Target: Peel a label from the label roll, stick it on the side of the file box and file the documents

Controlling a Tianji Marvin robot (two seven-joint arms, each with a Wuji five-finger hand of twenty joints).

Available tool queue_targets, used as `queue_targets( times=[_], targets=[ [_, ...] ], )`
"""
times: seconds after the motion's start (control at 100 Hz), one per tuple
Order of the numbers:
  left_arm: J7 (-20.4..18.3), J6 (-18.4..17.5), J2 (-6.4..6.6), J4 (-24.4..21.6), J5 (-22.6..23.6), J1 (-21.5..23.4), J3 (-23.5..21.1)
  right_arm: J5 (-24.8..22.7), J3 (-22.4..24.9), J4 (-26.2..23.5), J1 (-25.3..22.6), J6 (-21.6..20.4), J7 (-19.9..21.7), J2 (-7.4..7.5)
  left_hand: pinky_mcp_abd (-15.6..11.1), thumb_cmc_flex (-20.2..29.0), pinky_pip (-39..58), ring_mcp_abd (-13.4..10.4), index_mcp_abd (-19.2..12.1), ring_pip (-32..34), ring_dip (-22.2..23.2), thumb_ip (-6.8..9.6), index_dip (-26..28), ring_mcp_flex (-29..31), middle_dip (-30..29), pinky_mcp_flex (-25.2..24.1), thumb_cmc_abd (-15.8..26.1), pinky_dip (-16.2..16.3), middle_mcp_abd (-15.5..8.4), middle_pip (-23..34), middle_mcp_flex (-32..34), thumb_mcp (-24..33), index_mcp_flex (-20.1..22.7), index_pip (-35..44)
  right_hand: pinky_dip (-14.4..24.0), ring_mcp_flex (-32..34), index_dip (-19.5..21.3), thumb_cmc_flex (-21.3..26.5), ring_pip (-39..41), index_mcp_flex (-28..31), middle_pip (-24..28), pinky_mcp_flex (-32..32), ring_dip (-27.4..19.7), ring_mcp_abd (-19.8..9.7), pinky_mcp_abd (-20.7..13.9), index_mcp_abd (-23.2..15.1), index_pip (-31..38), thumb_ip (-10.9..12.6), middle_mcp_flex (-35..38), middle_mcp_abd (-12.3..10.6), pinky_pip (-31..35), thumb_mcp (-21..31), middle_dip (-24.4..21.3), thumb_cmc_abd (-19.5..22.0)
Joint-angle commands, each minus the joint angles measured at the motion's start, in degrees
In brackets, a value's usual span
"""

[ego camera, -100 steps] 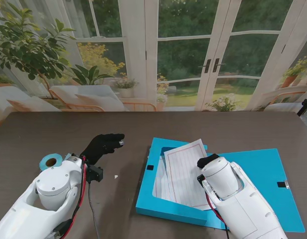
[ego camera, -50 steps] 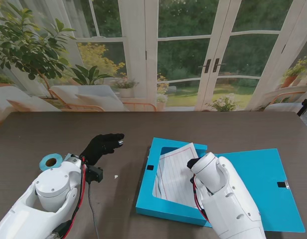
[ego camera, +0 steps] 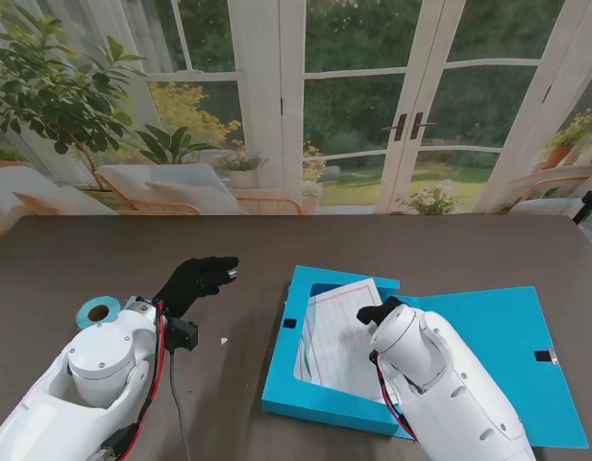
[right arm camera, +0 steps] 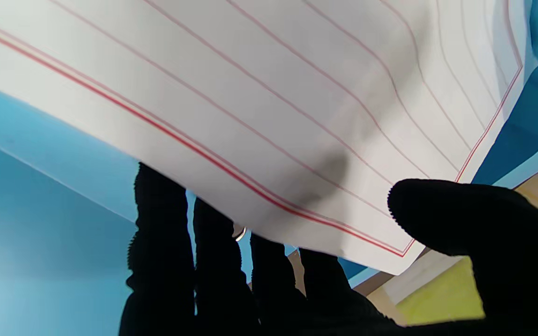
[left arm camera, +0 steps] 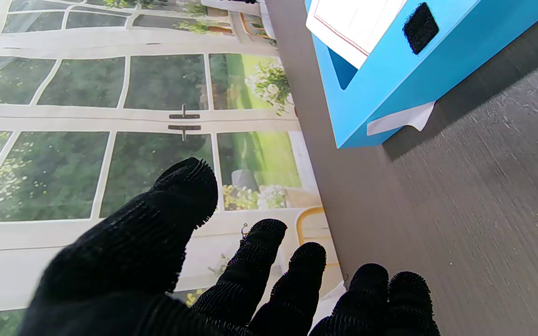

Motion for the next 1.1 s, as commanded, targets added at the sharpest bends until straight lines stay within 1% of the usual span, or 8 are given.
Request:
queue_targets(
  times=[0.0, 0.06, 0.13, 0.15, 0.32, 0.63, 0.82, 1.09],
  targets=[
    [-1.17, 0.02, -0.07, -0.14, 0.28, -0.14, 0.03, 1.89, -0.29, -0.47, -0.17, 3.39, -1.84, 0.78, -2.61, -0.03, -1.4, -0.92, -1.45, -0.52, 0.56, 1.07, 0.4, 0.69, 0.06, -0.53, 1.2, 0.74, -0.56, 0.2, 1.33, -1.73, 1.04, 0.12, 1.7, -3.32, -0.28, -2.3, -4.16, -2.54, -3.48, -30.92, -2.16, -0.48, -1.53, -0.93, -2.19, -1.82, -1.87, 0.47, -2.47, -0.44, -2.98, 1.46],
    [-1.23, -0.24, -0.01, -0.11, 0.64, -0.22, 0.13, 6.89, -3.26, -1.02, 0.56, 3.37, -5.56, 3.81, -2.63, -0.05, -1.43, -0.97, -1.56, -0.51, 0.56, 1.05, 0.4, 0.74, 0.06, -0.54, 1.18, 0.74, -0.73, 0.19, 1.33, -1.77, 0.99, 0.1, 2.06, -3.76, 1.24, -2.67, -5.79, -2.37, -3.43, -31.05, -2.73, -0.79, -1.6, -2.1, -0.99, -1.97, -1.83, -0.08, -3.06, -0.72, -2.92, 2.09],
    [-1.19, -0.7, 0.03, -0.01, 1.15, -0.31, 0.29, 17.33, -8.81, -1.64, 2.31, 3.31, -14.77, 8.54, -2.64, -0.1, -1.45, -0.9, -1.83, -0.52, 0.55, 1.03, 0.41, 0.72, 0.06, -0.5, 1.08, 0.73, -0.95, 0.2, 1.42, -1.83, 1.02, 0.11, 2.6, -3.07, 3.61, -2.56, -6.27, -2.02, 0.03, -31.01, -2.74, -0.87, -1.61, -2.93, 3.37, -1.96, -1.67, -0.87, -3.35, -0.55, -1.14, 1.67],
    [-1.18, -0.82, 0.04, 0.04, 1.25, -0.35, 0.34, 17.59, -9.19, -1.83, 2.56, 3.1, -15.29, 8.98, -2.68, -0.17, -1.46, -0.87, -1.88, -0.53, 0.54, 1.01, 0.4, 0.71, 0.05, -0.51, 1.11, 0.72, -1.16, 0.17, 1.36, -1.87, 0.98, 0.1, 2.68, -2.92, 4.02, -2.57, -6.33, -2.05, 1.07, -30.79, -2.73, -0.93, -1.59, -3.08, 4.63, -1.98, -1.82, -0.92, -3.44, -0.56, -0.68, 1.68],
    [-0.92, -2.08, 0.12, 0.72, 2.62, -0.7, 0.82, 14.8, -7.13, -3.41, -0.47, -4.69, -17.55, 8.74, -2.76, -0.49, -1.62, -0.97, -2.95, -0.58, 0.49, 0.93, 0.34, 0.61, -0.02, -0.69, 1.01, 0.64, -2.08, 0.1, 1.29, -2.1, 0.63, -0.01, 2.66, 0.5, 3.38, -2.14, -5.3, 4.59, 5.67, -28.91, -2.55, -1.28, -0.93, -5.53, 7.44, -1.76, 2.87, -2.32, -3.45, -0.26, 0.79, 0.98],
    [-1.21, -4.2, 0.67, 0.94, 6.64, -0.99, 1.6, 10.8, -4.14, -6.01, -4.65, -16.79, -20.68, 8.84, -2.79, -0.82, -1.85, -1.01, -3.7, -0.63, 0.35, 0.87, 0.35, 0.55, -0.15, -0.93, 1.12, 0.47, -2.9, 0.12, 1.6, -2.49, 0.72, 0.17, 1.69, 5.33, 2.62, -2.0, -4.4, 10.92, 4.32, -25.78, -2.67, -1.11, 0.42, -7.6, 6.01, -1.65, 9.13, -3.14, -1.78, -0.33, 0.29, 1.33],
    [-1.05, -4.49, 0.59, 1.25, 6.45, -1.18, 1.9, 15.01, -3.48, -5.57, -5.18, -19.66, -21.6, 8.24, -2.8, -0.75, -1.9, -1.04, -3.63, -0.63, 0.3, 0.9, 0.35, 0.58, -0.16, -0.92, 1.28, 0.38, -2.91, 0.15, 1.77, -2.54, 0.77, 0.22, 1.09, 8.49, 2.66, -1.64, -3.77, 12.24, 3.93, -24.19, -2.54, -0.38, 1.37, -7.87, 5.53, -1.43, 12.86, -2.93, -0.52, -0.35, 0.31, 1.86],
    [-1.17, -4.23, 0.65, 1.18, 6.63, -0.8, 2.12, 17.47, -5.28, 0.56, -3.12, -23.4, -21.94, 7.84, -2.78, -0.72, -1.91, -0.85, -3.53, -0.61, 0.27, 0.93, 0.33, 0.6, -0.16, -0.92, 1.6, 0.32, -2.64, 0.16, 1.84, -2.7, 0.91, 0.23, -0.01, 9.23, 2.44, -1.95, -4.52, 12.68, 2.7, -24.4, -2.56, -0.26, 1.71, -8.89, 4.37, -1.42, 14.04, -3.13, -0.44, -0.86, 0.24, 2.97]
  ],
)
